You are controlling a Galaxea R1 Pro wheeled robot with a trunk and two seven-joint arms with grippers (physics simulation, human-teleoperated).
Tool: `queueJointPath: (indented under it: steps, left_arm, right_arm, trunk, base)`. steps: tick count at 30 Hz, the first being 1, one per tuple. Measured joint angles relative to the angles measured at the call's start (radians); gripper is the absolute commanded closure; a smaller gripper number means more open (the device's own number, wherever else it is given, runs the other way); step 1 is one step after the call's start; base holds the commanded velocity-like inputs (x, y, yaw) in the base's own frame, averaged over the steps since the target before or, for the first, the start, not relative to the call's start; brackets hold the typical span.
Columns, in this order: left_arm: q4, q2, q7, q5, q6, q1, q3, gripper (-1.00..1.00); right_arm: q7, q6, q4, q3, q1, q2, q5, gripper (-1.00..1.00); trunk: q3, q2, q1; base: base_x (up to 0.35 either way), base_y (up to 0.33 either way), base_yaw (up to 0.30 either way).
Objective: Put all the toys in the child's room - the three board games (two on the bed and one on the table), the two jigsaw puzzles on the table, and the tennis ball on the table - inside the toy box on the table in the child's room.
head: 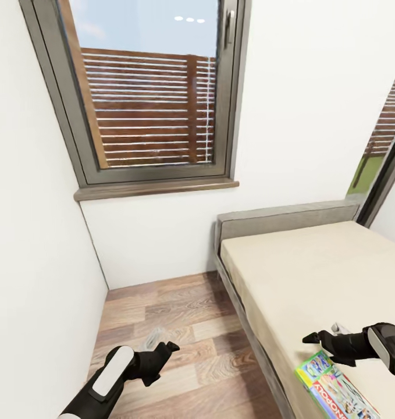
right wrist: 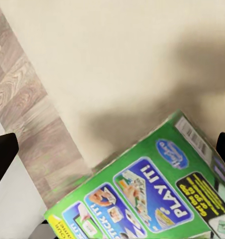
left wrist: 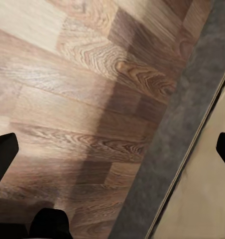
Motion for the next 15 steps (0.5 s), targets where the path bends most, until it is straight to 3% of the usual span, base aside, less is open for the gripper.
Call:
queueJointPath:
  steps: [6,15]
  left_arm:
    - [0.0,0.0,0.0,-0.002,0.0,0.0,0.0,-1.0]
    - [0.001,0.0,0.0,-0.003,0.0,0.0,0.0,-1.0]
  right_arm:
    - [0.0,0.0,0.0,0.0,0.0,0.001,0.0,-1.0]
    - [0.0,0.0,0.0,0.0,0.001,0.0,0.0,-1.0]
  trunk:
    - [0.0,0.0,0.0]
    - [0.0,0.0,0.0]
  base:
    - [0.0,0.0,0.237]
    - [0.0,0.0,0.081]
